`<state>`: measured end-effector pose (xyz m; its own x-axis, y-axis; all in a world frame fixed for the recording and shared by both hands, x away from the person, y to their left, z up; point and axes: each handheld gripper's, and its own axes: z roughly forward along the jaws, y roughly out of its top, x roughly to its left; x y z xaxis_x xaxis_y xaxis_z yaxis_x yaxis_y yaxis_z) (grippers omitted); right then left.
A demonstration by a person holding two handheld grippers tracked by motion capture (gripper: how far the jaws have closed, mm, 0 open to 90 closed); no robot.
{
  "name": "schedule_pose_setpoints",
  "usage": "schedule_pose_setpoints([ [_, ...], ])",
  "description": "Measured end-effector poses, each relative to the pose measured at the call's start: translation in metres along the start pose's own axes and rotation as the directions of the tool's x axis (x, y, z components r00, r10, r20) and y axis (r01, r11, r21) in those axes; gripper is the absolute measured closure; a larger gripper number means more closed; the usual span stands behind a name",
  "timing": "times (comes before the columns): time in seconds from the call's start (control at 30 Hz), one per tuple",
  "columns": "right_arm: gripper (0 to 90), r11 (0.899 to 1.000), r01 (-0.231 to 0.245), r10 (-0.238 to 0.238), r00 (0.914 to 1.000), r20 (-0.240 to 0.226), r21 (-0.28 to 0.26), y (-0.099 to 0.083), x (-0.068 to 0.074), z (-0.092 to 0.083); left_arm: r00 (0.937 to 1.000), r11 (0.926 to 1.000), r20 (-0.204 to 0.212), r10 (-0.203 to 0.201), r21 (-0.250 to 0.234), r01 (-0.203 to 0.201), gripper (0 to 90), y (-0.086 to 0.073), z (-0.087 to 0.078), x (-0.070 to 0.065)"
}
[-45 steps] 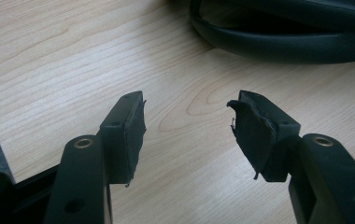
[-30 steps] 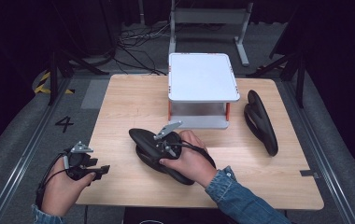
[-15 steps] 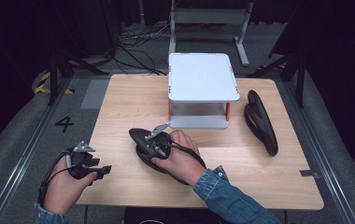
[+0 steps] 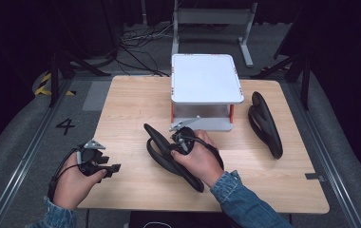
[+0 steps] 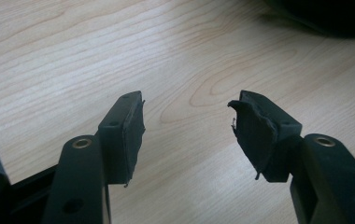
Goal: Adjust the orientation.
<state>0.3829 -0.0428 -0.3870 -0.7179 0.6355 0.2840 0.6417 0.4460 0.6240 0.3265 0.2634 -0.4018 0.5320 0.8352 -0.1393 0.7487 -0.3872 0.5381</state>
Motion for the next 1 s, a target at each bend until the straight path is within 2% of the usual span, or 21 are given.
schedule_pose_setpoints([
  [0.07, 57.6, 0.999, -0.045, 0.045, 0.9989, -0.015, -0.022, -0.006, -0.007, -0.011, 1.0, 1.0, 0.004, 0.003, 0.001, -0.003, 43.0, 0.003, 0.002, -0.001],
  [0.13, 57.5, 0.994, -0.097, 0.097, 0.9953, -0.004, -0.042, -0.014, -0.018, -0.025, 0.9999, 0.9999, 0.008, 0.013, 0.005, -0.013, 43.0, 0.006, 0.005, -0.002],
  [0.2, 57.4, 0.983, -0.176, 0.176, 0.9844, -0.008, -0.058, -0.025, -0.034, -0.037, 0.9996, 0.9997, 0.016, 0.021, 0.01, -0.022, 43.0, 0.01, 0.008, -0.004],
  [0.27, 57.0, 0.973, -0.222, 0.223, 0.9748, 0.004, -0.059, -0.036, -0.052, -0.044, 0.9993, 0.9994, 0.018, 0.032, 0.013, -0.032, 43.1, 0.013, 0.012, -0.005],
  [0.33, 56.6, 0.958, -0.273, 0.269, 0.9615, -0.055, -0.085, -0.044, -0.066, -0.049, 0.9992, 0.9993, 0.024, 0.031, 0.02, -0.032, 43.1, 0.016, 0.015, -0.008],
  [0.37, 56.6, 0.958, -0.273, 0.269, 0.9615, -0.055, -0.085, -0.044, -0.066, -0.049, 0.9992, 0.9993, 0.024, 0.031, 0.02, -0.032, 43.1, 0.016, 0.015, -0.008],
  [0.4, 57.0, 0.955, -0.273, 0.269, 0.9619, -0.046, -0.116, -0.047, -0.075, -0.056, 0.9985, 0.9986, 0.03, 0.046, 0.026, -0.046, 43.1, 0.019, 0.018, -0.009],
  [0.43, 57.0, 0.955, -0.273, 0.269, 0.9619, -0.046, -0.116, -0.047, -0.075, -0.056, 0.9985, 0.9986, 0.03, 0.046, 0.026, -0.046, 43.0, 0.019, 0.018, -0.009],
  [0.47, 60.7, 0.961, -0.242, 0.246, 0.9691, 0.014, -0.134, -0.048, -0.078, -0.065, 0.998, 0.9982, 0.036, 0.052, 0.03, -0.053, 43.0, 0.021, 0.019, -0.01],
  [0.53, 63.9, 0.966, -0.218, 0.228, 0.9718, 0.061, -0.138, -0.048, -0.081, -0.07, 0.998, 0.9984, 0.04, 0.049, 0.028, -0.05, 43.0, 0.022, 0.02, -0.01],
  [0.6, 66.3, 0.969, -0.205, 0.219, 0.9713, 0.092, -0.14, -0.051, -0.085, -0.076, 0.9979, 0.9982, 0.038, 0.053, 0.028, -0.054, 43.0, 0.023, 0.021, -0.009],
  [0.63, 66.8, 0.968, -0.207, 0.221, 0.9713, 0.089, -0.142, -0.053, -0.088, -0.077, 0.9978, 0.9982, 0.04, 0.053, 0.028, -0.054, 43.0, 0.023, 0.021, -0.009],
  [0.7, 69.5, 0.963, -0.222, 0.237, 0.9673, 0.09, -0.151, -0.059, -0.097, -0.082, 0.998, 0.9983, 0.038, 0.05, 0.026, -0.051, 43.0, 0.023, 0.022, -0.009],
  [0.77, 71.6, 0.963, -0.229, 0.246, 0.9627, 0.113, -0.143, -0.064, -0.103, -0.084, 0.9979, 0.9983, 0.04, 0.051, 0.028, -0.052, 43.0, 0.023, 0.022, -0.01],
  [0.87, 72.4, 0.96, -0.242, 0.259, 0.9583, 0.121, -0.137, -0.07, -0.11, -0.084, 0.9976, 0.9979, 0.042, 0.054, 0.032, -0.056, 42.9, 0.024, 0.023, -0.01],
  [1.0, 74.1, 0.963, -0.251, 0.264, 0.9516, 0.158, -0.096, -0.084, -0.119, -0.08, 0.9979, 0.998, 0.04, 0.051, 0.035, -0.053, 42.8, 0.024, 0.024, -0.011],
])
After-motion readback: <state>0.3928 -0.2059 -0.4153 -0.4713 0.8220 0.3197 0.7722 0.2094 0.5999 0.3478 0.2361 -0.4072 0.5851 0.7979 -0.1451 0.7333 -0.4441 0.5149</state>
